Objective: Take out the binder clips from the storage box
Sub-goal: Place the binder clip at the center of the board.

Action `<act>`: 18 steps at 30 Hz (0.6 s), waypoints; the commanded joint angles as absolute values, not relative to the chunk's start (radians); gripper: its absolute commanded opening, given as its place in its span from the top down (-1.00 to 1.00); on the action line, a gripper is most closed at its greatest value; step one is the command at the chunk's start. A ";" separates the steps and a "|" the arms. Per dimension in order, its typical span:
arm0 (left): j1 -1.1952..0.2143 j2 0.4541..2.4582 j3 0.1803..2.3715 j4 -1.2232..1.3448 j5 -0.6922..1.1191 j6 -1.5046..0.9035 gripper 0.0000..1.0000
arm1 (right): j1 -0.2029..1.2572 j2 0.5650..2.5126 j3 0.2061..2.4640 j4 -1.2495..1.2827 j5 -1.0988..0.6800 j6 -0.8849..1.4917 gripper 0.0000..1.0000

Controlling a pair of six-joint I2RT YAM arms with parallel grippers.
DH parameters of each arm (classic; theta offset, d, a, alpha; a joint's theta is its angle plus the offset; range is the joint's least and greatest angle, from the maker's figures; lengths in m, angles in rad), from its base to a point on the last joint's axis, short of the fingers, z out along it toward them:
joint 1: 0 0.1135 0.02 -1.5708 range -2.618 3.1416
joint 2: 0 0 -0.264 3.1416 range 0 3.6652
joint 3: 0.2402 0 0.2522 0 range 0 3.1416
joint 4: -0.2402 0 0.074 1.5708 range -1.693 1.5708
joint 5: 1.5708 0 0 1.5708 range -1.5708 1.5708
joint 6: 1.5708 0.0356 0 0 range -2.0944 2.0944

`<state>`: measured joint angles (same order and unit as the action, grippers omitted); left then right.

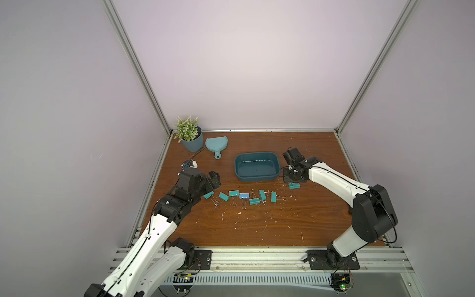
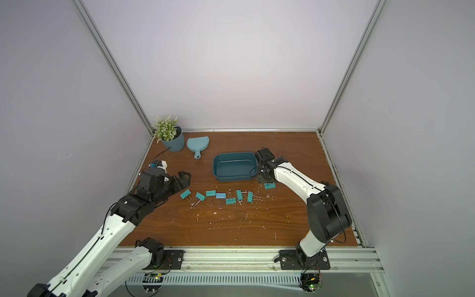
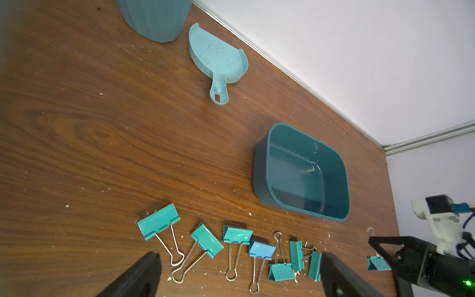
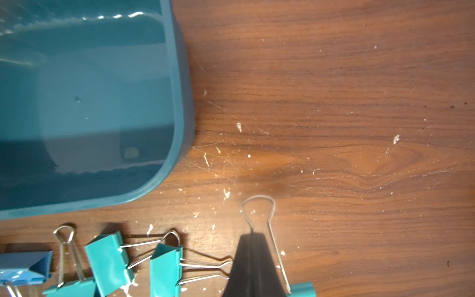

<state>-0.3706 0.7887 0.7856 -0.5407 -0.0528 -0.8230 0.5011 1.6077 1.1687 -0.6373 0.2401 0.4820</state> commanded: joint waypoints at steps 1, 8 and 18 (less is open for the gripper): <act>-0.367 0.760 0.769 -0.566 -0.054 -0.850 -0.99 | 0.490 1.536 1.128 -0.617 0.274 0.486 1.00; -0.367 0.755 0.763 -0.574 -0.047 -0.851 -0.99 | 0.459 1.517 1.055 -0.622 0.271 0.491 1.00; -0.367 0.778 0.778 -0.574 -0.068 -0.827 -0.99 | 0.453 1.472 0.969 -0.606 0.176 0.459 1.00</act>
